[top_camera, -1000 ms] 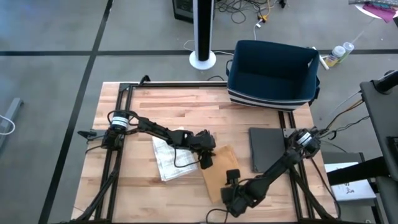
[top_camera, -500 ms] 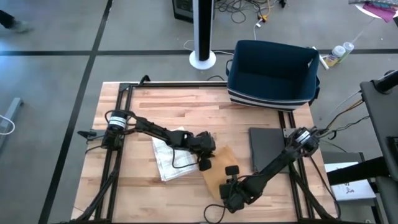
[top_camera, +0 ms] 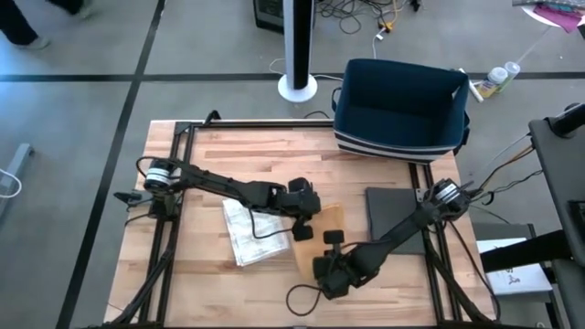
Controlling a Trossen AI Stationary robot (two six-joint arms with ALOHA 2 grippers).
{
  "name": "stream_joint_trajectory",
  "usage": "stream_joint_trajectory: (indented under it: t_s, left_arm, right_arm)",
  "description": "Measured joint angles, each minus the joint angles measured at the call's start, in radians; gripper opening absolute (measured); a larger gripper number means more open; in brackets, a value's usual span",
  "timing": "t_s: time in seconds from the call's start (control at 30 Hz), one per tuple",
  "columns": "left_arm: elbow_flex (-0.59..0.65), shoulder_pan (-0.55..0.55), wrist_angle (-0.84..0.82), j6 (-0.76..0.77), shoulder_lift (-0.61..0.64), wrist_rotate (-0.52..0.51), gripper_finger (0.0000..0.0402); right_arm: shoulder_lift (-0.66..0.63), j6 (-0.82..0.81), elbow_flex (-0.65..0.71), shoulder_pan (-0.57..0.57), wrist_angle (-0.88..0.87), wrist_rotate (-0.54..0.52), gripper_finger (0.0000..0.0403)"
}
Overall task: Fold towel
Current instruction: Stack the yellow towel on the white towel
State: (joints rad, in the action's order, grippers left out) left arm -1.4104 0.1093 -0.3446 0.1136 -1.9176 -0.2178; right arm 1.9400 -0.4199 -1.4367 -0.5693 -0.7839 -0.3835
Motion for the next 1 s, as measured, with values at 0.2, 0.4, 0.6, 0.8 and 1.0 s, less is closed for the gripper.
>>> stream_joint_trajectory:
  t_s: [0.2, 0.4, 0.6, 0.8, 1.0]
  left_arm:
    - [0.089, -0.002, -0.084, 0.027, 0.127, -0.074, 0.0007]
    - [0.236, -0.005, -0.083, 0.066, 0.319, -0.121, 0.0006]
    - [0.4, -0.016, -0.121, 0.14, 0.474, -0.211, 0.0007]
    - [0.533, -0.027, -0.13, 0.223, 0.578, -0.223, 0.0008]
    - [0.606, -0.03, -0.124, 0.277, 0.636, -0.248, 0.0009]
  right_arm:
    - [-0.002, 0.106, -0.06, 0.07, 0.023, -0.046, 0.0012]
    - [0.0, 0.284, -0.066, 0.161, 0.198, -0.015, 0.0012]
    - [0.039, 0.454, -0.098, 0.279, 0.376, 0.096, 0.0013]
    - [0.113, 0.6, -0.185, 0.34, 0.392, 0.223, 0.0013]
    - [0.214, 0.681, -0.298, 0.353, 0.356, 0.237, 0.0013]
